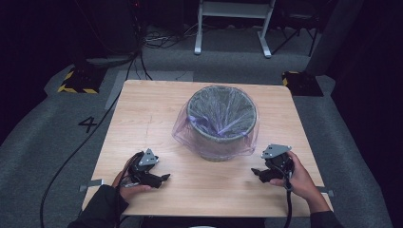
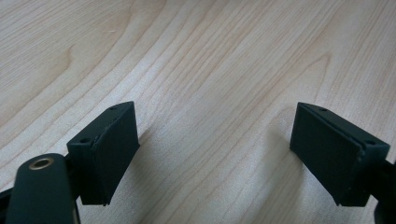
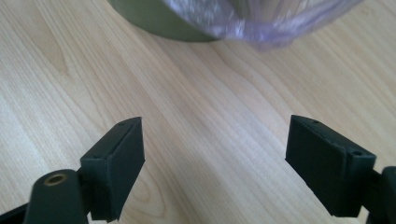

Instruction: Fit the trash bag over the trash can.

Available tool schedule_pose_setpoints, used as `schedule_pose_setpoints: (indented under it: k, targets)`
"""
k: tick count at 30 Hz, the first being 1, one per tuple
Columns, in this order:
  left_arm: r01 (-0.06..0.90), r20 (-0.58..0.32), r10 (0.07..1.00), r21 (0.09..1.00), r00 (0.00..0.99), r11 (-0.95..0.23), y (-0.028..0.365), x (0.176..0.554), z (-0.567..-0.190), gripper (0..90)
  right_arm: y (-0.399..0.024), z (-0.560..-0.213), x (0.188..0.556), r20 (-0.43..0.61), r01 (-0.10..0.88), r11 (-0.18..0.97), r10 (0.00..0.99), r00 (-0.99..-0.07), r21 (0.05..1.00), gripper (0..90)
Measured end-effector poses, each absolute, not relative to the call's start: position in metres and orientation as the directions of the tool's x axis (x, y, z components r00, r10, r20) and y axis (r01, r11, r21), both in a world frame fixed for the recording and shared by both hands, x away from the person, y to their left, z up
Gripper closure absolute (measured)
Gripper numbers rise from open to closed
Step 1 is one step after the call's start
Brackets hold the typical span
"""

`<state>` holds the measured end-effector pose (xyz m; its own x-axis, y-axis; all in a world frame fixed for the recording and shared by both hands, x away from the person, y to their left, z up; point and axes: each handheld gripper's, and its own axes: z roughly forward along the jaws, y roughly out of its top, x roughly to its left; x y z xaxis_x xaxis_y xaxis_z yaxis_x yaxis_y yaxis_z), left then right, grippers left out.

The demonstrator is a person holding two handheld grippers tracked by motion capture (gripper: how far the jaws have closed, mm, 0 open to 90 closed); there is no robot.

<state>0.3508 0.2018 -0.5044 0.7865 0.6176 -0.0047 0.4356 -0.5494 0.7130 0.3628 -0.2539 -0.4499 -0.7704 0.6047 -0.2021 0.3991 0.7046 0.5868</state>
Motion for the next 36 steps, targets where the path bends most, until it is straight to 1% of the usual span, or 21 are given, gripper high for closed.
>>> schedule_pose_setpoints:
  k: [15, 30, 36]
  targets:
    - [0.435, -0.004, 0.617, 0.713, 0.787, -0.55, 0.202, 0.351, -0.504, 14.9, -0.278, -0.473, 0.351, -0.139, 0.456, 0.649, 0.653, -0.744, 0.609, 19.8]
    - [0.435, -0.003, 0.617, 0.713, 0.787, -0.55, 0.202, 0.351, -0.504, 14.9, -0.302, -0.486, 0.342, -0.111, 0.509, 0.582, 0.72, -0.685, 0.634, 20.6]
    - [0.435, -0.004, 0.616, 0.713, 0.787, -0.551, 0.201, 0.351, -0.504, 14.8, -0.31, -0.49, 0.341, -0.081, 0.531, 0.543, 0.744, -0.663, 0.65, 19.7]
